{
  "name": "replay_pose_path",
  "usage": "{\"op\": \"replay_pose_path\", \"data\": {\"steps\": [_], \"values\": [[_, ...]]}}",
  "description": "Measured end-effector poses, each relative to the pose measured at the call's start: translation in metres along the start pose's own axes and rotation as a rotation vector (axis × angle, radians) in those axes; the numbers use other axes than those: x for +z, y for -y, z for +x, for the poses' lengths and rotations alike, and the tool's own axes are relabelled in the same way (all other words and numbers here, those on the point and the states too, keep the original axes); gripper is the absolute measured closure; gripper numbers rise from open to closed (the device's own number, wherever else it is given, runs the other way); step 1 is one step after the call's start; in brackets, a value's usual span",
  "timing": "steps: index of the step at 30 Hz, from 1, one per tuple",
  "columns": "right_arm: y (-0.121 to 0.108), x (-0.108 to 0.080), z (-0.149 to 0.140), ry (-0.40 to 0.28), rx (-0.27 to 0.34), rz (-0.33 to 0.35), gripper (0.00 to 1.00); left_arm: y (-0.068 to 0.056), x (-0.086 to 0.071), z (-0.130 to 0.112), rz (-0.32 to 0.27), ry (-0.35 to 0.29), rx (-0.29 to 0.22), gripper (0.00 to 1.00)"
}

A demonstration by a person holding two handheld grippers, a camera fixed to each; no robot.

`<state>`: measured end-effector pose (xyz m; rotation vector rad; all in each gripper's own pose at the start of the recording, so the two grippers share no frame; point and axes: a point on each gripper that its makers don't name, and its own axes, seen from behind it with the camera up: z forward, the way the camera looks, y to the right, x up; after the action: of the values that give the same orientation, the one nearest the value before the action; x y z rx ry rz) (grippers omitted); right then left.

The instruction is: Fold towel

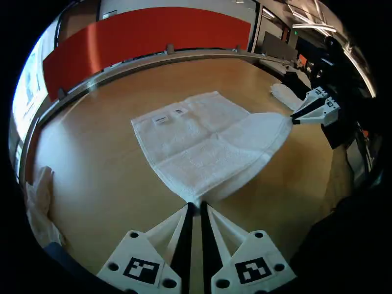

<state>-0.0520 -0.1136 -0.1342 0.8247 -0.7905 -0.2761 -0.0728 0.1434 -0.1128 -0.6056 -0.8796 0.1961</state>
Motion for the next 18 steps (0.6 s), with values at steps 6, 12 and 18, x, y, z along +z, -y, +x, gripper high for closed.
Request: {"op": "replay_pose_path", "data": {"steps": [6, 12, 18], "values": [[0.011, -0.019, 0.009, -0.023, -0.004, 0.009, 0.92, -0.010, -0.019, 0.004, -0.014, -0.010, -0.014, 0.89], [0.020, -0.036, 0.014, -0.035, 0.004, 0.020, 0.92, -0.020, -0.039, 0.006, -0.028, -0.024, -0.044, 0.89], [0.029, -0.050, 0.018, -0.045, 0.020, 0.038, 0.92, -0.029, -0.054, 0.003, -0.040, -0.025, -0.073, 0.89]]}}
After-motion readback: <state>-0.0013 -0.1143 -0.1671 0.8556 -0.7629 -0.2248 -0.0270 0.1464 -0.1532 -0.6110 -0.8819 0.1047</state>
